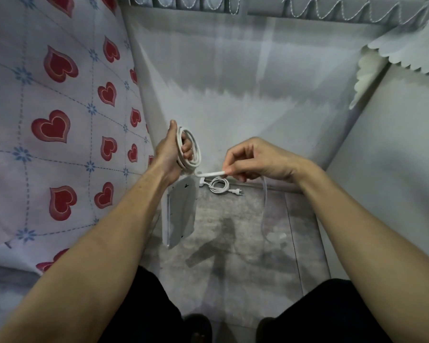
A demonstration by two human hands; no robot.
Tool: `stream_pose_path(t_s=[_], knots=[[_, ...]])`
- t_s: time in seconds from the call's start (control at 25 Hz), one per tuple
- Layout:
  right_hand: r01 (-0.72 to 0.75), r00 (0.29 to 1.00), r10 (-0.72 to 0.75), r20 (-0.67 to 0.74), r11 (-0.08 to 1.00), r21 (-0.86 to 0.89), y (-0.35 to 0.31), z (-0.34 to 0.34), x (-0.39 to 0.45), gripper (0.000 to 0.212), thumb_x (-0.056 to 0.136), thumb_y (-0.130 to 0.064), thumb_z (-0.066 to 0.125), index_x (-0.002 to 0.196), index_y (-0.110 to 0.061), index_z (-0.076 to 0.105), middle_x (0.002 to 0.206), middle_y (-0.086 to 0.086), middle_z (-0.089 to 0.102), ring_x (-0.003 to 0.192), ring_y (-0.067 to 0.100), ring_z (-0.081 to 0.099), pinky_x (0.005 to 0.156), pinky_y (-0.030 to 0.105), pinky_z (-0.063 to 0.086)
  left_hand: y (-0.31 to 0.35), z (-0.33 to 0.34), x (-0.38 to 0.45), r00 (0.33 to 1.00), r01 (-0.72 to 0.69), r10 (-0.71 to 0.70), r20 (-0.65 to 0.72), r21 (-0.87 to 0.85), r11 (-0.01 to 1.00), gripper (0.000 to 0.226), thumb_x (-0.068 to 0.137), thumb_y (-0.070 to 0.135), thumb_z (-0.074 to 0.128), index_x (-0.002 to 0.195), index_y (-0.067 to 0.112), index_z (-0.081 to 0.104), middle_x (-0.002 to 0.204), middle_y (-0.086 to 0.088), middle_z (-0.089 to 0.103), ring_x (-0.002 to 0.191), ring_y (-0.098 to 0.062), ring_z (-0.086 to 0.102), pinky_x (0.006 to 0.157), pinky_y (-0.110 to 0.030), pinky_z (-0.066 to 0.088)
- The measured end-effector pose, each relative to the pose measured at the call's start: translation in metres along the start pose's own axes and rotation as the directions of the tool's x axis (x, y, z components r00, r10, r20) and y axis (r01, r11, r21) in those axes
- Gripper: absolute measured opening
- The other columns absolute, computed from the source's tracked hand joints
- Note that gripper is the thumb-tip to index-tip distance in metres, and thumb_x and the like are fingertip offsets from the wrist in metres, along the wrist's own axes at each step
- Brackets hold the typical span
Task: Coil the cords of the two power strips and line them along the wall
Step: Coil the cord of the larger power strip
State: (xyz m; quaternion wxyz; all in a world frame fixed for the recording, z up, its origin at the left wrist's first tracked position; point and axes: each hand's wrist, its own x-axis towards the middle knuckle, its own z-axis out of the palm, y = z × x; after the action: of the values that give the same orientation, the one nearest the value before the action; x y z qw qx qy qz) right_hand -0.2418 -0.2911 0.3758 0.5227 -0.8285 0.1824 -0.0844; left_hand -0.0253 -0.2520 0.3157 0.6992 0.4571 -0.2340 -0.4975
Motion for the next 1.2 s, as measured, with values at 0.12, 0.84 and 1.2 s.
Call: stream_pose_path(t_s=[0.12,0.84,1.2], knots=[[0.079,0.997,-0.079,0.003,0.996,0.048,-0.006,0.010,0.007,0.012,0.088,0.006,0.056,0.090,0.001,0.067,0.052,-0.003,0.058,0.047,0.006,0.043,0.046,0.014,0.030,-0.005,0.009,-0.003,0.994,0.058,-0.064,0.085,0.073,0.996,0.059,0.094,0.065,0.030,0.064,0.017,0.047,0.048,-0.001,0.040,0.044,-0.015,0.034,0.047,-0.025,0.029],[-0.132,0.788,0.192,-0.585,0.981,0.143,0.073,0.002,0.030,0.045,0.096,-0.044,0.048,0.062,-0.015,0.048,0.055,0.001,0.041,0.047,0.012,0.038,0.051,0.027,0.036,-0.008,0.029,-0.027,0.859,0.231,-0.327,0.394,0.270,0.935,0.059,0.091,0.067,0.035,0.061,0.017,0.041,0.039,0.006,0.025,0.032,-0.008,0.020,0.045,-0.024,0.013],[-0.401,0.806,0.390,-0.444,0.913,0.075,0.125,-0.007,0.002,0.047,0.099,-0.047,0.039,0.072,-0.012,0.057,0.065,0.005,0.050,0.060,0.016,0.045,0.060,0.026,0.037,0.006,0.017,-0.017,0.971,0.179,-0.119,0.209,-0.298,0.937,0.061,0.092,0.068,0.027,0.061,0.018,0.041,0.039,0.005,0.028,0.033,-0.007,0.023,0.041,-0.020,0.021]])
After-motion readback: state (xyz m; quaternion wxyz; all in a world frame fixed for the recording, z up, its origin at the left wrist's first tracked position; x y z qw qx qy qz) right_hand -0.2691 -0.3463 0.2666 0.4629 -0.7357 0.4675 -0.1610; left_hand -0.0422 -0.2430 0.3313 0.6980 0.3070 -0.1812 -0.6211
